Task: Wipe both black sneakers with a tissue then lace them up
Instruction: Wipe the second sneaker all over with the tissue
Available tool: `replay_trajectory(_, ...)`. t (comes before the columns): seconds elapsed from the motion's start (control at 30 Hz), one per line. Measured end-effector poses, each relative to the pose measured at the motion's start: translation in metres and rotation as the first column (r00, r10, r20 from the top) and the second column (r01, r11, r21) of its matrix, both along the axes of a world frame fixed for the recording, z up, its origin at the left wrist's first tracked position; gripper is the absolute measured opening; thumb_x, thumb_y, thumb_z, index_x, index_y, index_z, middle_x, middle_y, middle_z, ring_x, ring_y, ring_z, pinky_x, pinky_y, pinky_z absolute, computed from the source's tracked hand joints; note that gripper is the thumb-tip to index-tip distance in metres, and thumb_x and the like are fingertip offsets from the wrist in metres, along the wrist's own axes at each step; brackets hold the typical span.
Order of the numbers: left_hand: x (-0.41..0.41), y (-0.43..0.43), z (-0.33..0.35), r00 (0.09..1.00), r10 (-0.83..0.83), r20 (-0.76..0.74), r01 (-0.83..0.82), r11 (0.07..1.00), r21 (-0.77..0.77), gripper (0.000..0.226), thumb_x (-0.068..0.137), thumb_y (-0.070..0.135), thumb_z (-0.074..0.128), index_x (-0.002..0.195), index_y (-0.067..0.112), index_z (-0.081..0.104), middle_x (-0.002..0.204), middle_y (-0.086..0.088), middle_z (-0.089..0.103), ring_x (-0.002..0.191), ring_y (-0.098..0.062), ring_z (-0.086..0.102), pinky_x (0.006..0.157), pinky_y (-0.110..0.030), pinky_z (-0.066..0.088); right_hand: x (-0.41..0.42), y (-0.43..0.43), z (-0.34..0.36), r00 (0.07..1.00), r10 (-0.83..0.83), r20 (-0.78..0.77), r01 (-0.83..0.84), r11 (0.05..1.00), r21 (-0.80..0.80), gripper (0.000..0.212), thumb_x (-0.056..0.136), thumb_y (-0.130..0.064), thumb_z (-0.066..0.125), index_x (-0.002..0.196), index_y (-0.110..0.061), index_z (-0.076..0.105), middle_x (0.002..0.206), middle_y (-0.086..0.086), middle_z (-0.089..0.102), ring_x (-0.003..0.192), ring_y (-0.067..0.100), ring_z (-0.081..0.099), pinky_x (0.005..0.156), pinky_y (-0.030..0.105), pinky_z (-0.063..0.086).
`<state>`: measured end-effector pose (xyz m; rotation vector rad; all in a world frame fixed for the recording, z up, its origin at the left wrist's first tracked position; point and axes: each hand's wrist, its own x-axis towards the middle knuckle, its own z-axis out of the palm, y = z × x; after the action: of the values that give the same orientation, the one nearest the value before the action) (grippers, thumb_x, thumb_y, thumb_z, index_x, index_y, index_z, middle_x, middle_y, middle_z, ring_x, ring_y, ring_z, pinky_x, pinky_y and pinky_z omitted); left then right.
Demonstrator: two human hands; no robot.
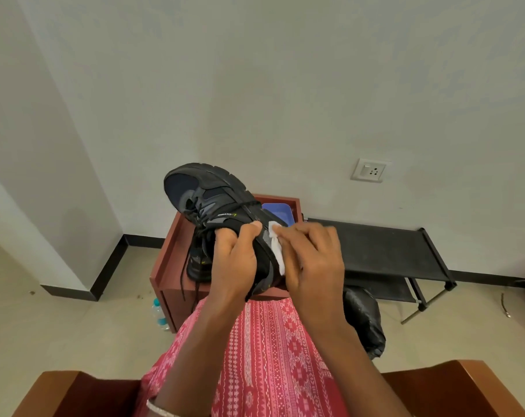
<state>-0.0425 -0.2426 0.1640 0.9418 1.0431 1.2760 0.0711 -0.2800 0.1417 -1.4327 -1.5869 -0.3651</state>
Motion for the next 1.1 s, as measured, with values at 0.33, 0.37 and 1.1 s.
replay_trajectory(0.33,-0.001,-0.001,0.003,0.998,0.054,-0.043,-0.054,0.998,-0.014,0.014,0.096,0.017,0.062,0.096,0.004,0.056,0.085,-0.004,0.067,0.085,-0.018,0.069,0.078,-0.038,0.055,0.007,0.002,0.003,1.0,-0.002,-0.025,0.0,0.997,-0.081,0.017,0.095,-0.011,0.059,0.106,-0.012,0.072,0.103,0.002,0.066,0.095,0.017,0.053,0.08,0.015,0.039)
replay_trajectory(0.37,-0.002,0.0,0.001,0.998,0.06,-0.031,-0.061,0.998,-0.035,0.018,0.095,0.018,0.063,0.1,0.002,0.056,0.093,-0.012,0.068,0.093,-0.025,0.07,0.083,-0.043,0.057,0.007,-0.005,-0.003,1.0,-0.007,-0.027,0.005,0.997,-0.073,0.017,0.095,-0.011,0.059,0.106,-0.01,0.072,0.105,0.003,0.066,0.096,0.018,0.054,0.082,0.019,0.043)
replay_trajectory(1.1,-0.012,0.007,0.006,0.972,0.167,0.165,-0.129,0.967,-0.22,0.024,0.091,0.021,0.066,0.082,0.016,0.044,0.088,-0.003,0.059,0.084,-0.019,0.063,0.08,-0.042,0.053,-0.003,-0.042,-0.042,0.996,-0.019,-0.087,0.012,0.997,-0.08,0.068,0.072,0.02,0.076,0.13,-0.012,0.061,0.136,0.001,0.057,0.128,0.0,0.05,0.104,0.007,0.037)
